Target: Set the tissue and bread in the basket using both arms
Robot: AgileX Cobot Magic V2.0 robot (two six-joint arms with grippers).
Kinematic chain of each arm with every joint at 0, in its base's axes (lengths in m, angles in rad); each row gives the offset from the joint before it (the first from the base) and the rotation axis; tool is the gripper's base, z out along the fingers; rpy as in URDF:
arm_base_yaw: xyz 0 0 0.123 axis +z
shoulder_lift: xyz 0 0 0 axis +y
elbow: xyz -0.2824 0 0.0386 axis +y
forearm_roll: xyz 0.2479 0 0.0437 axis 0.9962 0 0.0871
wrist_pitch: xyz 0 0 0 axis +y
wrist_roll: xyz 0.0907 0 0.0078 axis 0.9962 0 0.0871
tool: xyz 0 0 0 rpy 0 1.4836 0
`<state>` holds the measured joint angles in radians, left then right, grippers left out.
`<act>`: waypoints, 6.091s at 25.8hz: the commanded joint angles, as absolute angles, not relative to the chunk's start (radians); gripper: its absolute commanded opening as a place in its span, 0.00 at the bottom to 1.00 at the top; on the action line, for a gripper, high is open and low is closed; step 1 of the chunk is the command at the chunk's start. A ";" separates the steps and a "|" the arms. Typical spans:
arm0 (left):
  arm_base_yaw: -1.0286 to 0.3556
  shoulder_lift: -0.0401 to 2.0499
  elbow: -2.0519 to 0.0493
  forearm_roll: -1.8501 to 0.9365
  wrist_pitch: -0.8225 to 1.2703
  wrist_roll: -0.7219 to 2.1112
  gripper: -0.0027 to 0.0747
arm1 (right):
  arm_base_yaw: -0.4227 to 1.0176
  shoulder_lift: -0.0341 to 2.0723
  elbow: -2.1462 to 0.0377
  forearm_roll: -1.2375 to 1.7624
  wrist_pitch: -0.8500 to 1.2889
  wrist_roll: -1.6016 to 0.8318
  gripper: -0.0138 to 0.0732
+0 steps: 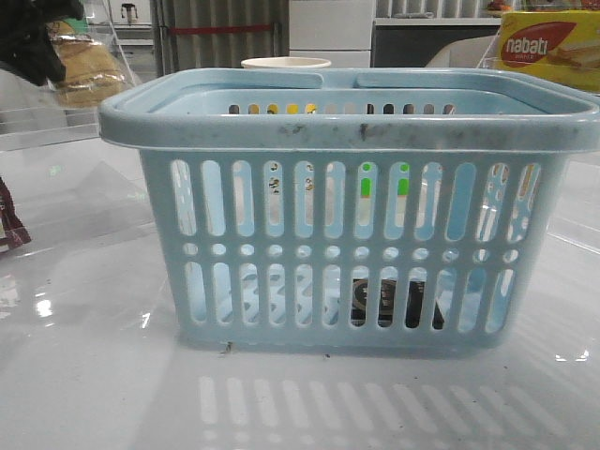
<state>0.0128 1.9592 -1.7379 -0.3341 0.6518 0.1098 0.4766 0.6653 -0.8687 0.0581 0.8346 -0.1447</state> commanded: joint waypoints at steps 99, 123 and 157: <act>-0.576 0.677 -0.810 -0.201 0.739 0.316 0.52 | 0.477 0.666 -0.893 0.049 0.795 -0.150 0.76; -0.576 0.677 -0.810 -0.211 0.739 0.316 0.15 | 0.477 0.666 -0.893 0.046 0.820 -0.150 0.23; -0.076 0.012 0.010 0.069 -0.063 0.011 0.15 | 0.477 0.666 -0.893 0.046 0.821 -0.150 0.22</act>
